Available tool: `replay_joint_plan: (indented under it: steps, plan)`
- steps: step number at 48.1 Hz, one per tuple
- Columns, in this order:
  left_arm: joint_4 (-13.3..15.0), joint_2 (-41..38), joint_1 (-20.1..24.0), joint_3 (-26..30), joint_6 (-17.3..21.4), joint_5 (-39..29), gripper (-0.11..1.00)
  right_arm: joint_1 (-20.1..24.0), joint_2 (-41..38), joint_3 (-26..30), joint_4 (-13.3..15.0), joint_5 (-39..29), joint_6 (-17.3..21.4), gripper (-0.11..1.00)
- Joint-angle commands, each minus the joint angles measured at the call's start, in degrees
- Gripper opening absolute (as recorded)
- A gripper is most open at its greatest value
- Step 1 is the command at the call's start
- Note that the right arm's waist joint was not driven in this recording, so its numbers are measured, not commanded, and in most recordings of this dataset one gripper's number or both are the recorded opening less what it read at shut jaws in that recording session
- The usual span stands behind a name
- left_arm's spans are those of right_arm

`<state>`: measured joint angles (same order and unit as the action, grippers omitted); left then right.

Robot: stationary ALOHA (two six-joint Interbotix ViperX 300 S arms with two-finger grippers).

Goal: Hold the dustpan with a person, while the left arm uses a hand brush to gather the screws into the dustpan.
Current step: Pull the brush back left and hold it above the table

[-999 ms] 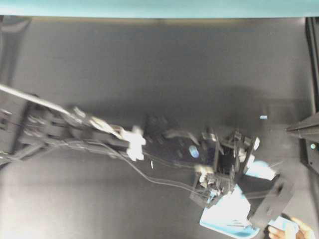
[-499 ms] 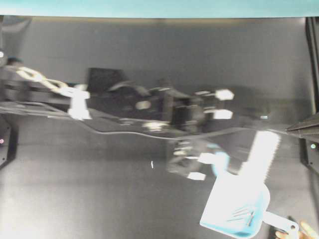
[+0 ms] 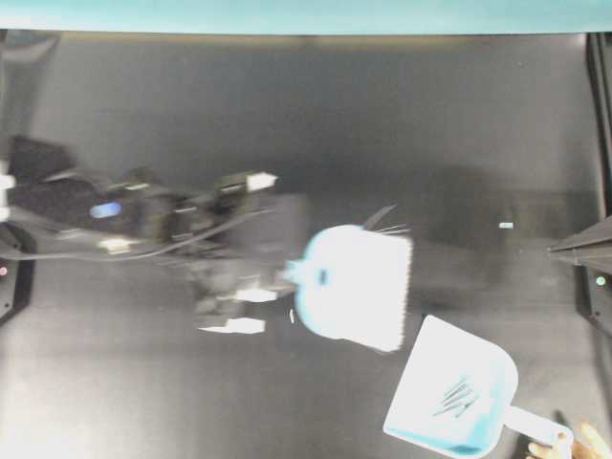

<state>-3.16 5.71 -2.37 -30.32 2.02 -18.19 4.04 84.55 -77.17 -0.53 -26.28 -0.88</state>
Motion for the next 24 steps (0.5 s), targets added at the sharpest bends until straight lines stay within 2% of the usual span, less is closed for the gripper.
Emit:
replay_joint_plan:
  steps: [1, 11, 24]
  plan:
    - [-0.1, 3.7, 0.0, -5.0, -0.2, 4.7, 0.31, 0.0, -0.3, 0.6, 0.1, 0.2, -0.4, 0.0]
    - [-0.1, 7.1, 0.8, -12.2, -0.4, 9.8, 0.31, 0.0, -0.3, 0.6, 0.1, 0.2, -0.4, 0.0]
    - [0.0, 7.7, 1.2, -17.8, -0.1, 10.0, 0.31, 0.0, -0.3, 0.5, 0.2, 0.3, -0.4, 0.0]
